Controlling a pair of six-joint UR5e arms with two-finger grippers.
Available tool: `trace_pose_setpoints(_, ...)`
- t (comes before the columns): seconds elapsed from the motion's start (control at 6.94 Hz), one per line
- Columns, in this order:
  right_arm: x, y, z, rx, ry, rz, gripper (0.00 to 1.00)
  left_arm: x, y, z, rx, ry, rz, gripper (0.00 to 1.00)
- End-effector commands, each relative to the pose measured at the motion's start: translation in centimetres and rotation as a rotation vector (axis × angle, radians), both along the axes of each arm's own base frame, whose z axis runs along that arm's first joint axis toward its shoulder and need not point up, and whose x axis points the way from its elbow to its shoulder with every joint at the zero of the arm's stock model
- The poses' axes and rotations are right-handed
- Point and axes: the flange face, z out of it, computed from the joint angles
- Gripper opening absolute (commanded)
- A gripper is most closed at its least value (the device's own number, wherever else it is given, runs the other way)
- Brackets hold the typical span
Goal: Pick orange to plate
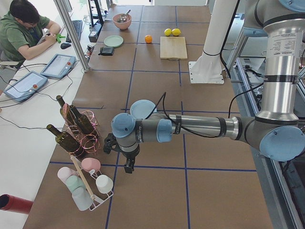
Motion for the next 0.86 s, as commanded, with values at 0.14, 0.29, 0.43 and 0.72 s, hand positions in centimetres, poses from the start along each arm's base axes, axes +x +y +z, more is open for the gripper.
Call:
trace_pose_setpoints(0.14, -0.1, -0.1, -0.3, 0.005, -0.005, 0.004, 1.00, 0.1, -1.0, -0.7, 0.079, 0.003, 0.009, 1.00)
trace_pose_setpoints(0.29, -0.2, -0.4, -2.2, 0.042, -0.011, 0.006, 1.00, 0.1, -1.6, -1.4, 0.167, 0.006, 0.009, 1.00)
trace_pose_setpoints(0.43, -0.4, -0.8, -3.9, 0.079, -0.010, 0.000, 1.00, 1.1, -2.5, -2.5, 0.234, 0.002, 0.020, 1.00)
trace_pose_setpoints(0.72, -0.7, -2.8, -7.5, 0.150, -0.015, -0.006, 1.00, 2.7, -3.2, -2.5, 0.175, 0.016, -0.012, 1.00)
